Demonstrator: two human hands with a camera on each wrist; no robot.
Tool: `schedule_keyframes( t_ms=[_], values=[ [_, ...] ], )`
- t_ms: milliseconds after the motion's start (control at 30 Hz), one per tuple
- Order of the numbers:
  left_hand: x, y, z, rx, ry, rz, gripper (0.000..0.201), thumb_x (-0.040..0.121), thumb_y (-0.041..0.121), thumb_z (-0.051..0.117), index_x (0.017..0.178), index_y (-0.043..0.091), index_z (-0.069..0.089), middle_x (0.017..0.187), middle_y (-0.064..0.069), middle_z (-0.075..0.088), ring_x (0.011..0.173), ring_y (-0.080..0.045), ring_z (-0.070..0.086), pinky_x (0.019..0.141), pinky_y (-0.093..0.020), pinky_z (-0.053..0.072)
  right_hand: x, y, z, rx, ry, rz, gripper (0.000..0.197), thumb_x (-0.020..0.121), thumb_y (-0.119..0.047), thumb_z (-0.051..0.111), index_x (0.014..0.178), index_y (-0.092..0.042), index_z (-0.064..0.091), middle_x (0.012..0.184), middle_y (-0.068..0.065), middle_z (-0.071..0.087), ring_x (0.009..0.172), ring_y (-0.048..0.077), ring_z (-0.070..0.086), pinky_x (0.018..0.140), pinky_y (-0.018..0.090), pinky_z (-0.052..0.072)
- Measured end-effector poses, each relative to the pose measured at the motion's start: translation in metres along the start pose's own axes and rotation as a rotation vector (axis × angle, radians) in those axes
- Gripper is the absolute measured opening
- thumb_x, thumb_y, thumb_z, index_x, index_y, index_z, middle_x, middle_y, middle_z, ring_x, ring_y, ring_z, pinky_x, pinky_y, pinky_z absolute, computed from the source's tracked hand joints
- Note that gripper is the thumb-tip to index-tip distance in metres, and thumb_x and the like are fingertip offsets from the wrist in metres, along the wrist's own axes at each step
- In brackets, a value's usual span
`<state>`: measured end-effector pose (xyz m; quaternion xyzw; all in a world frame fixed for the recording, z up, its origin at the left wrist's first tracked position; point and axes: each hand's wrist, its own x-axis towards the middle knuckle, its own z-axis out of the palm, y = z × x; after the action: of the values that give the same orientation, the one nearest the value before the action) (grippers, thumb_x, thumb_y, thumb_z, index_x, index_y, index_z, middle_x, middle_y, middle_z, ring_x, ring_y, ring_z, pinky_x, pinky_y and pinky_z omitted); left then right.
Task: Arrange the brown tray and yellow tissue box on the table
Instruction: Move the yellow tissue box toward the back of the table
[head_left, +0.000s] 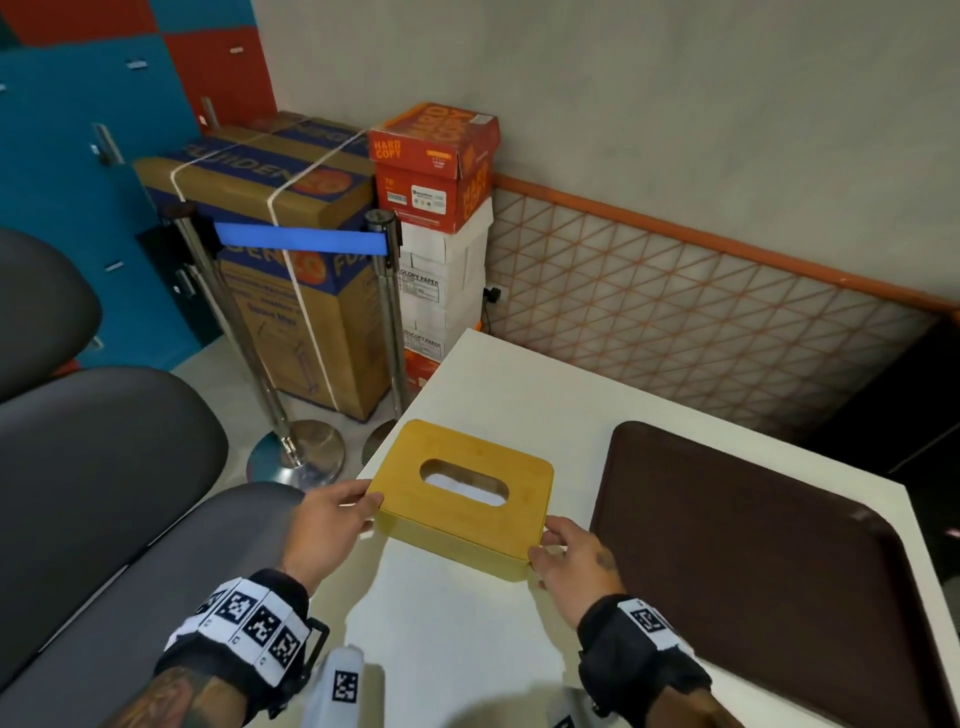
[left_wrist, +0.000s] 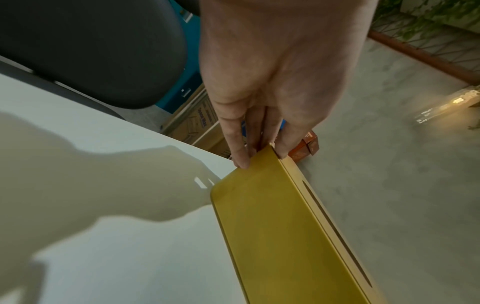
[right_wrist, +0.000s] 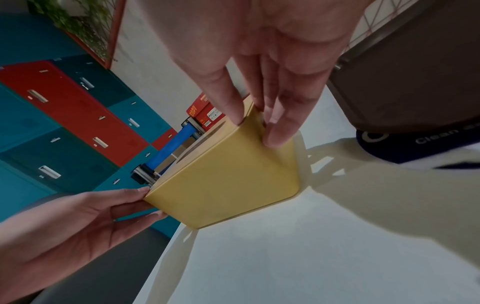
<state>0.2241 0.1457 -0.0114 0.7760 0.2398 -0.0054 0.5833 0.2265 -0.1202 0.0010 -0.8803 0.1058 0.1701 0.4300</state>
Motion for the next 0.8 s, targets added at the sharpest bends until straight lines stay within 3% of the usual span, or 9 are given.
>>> schedule_keyframes(
  t_ms=[167,367,500,600,700,800],
  values=[
    [0.035,0.021,0.026,0.049,-0.042,0.050,0.024,0.085,0.008,0.066,0.108,0.005,0.070,0.102,-0.012,0.072,0.089,-0.027,0.071,0.088,-0.044,0.058,0.031,-0.013,-0.017,-0.018,0.006,0.011,0.038,0.082,-0.015,0.058,0.118,-0.027,0.059,0.116,-0.006,0.062,0.097,0.024,0.066,0.088,0.040,0.056],
    [0.063,0.043,0.044,0.179,-0.100,0.124,0.025,0.086,0.016,0.065,0.110,0.010,0.069,0.104,-0.009,0.073,0.092,-0.026,0.070,0.092,-0.047,0.056,0.062,-0.023,-0.031,-0.023,0.066,0.014,0.043,0.082,-0.010,0.057,0.121,-0.025,0.057,0.118,0.001,0.065,0.094,0.025,0.068,0.086,0.039,0.057],
    [0.073,0.061,0.055,0.312,-0.136,0.204,0.029,0.088,0.013,0.063,0.116,0.005,0.064,0.110,-0.013,0.071,0.091,-0.023,0.065,0.082,-0.031,0.048,0.076,-0.028,-0.041,-0.035,0.062,0.016,0.041,0.082,-0.010,0.057,0.121,-0.023,0.058,0.116,0.004,0.067,0.093,0.027,0.069,0.086,0.040,0.057],
    [0.078,0.067,0.058,0.325,-0.175,0.213,0.039,0.086,0.012,0.066,0.125,0.008,0.058,0.111,-0.010,0.069,0.094,-0.019,0.062,0.081,-0.028,0.045,0.084,-0.031,-0.047,-0.037,0.059,0.017,0.042,0.081,-0.011,0.058,0.121,-0.022,0.058,0.119,0.006,0.066,0.098,0.027,0.067,0.089,0.040,0.056],
    [0.076,0.066,0.057,0.446,-0.174,0.310,0.048,0.085,0.014,0.068,0.131,0.014,0.054,0.126,-0.008,0.063,0.113,-0.026,0.061,0.094,-0.036,0.051,0.081,-0.032,-0.053,-0.138,0.084,-0.006,0.047,0.083,-0.012,0.057,0.129,-0.020,0.050,0.126,0.005,0.060,0.111,0.027,0.060,0.092,0.031,0.050],
    [0.067,0.062,0.057,0.743,-0.172,0.501,0.048,0.089,0.017,0.062,0.135,0.017,0.050,0.149,-0.006,0.044,0.132,-0.028,0.047,0.111,-0.041,0.038,0.070,-0.028,-0.051,-0.402,0.084,-0.195,0.057,0.087,-0.012,0.052,0.141,-0.018,0.036,0.150,0.002,0.037,0.135,0.021,0.039,0.109,0.034,0.038]
  ],
)
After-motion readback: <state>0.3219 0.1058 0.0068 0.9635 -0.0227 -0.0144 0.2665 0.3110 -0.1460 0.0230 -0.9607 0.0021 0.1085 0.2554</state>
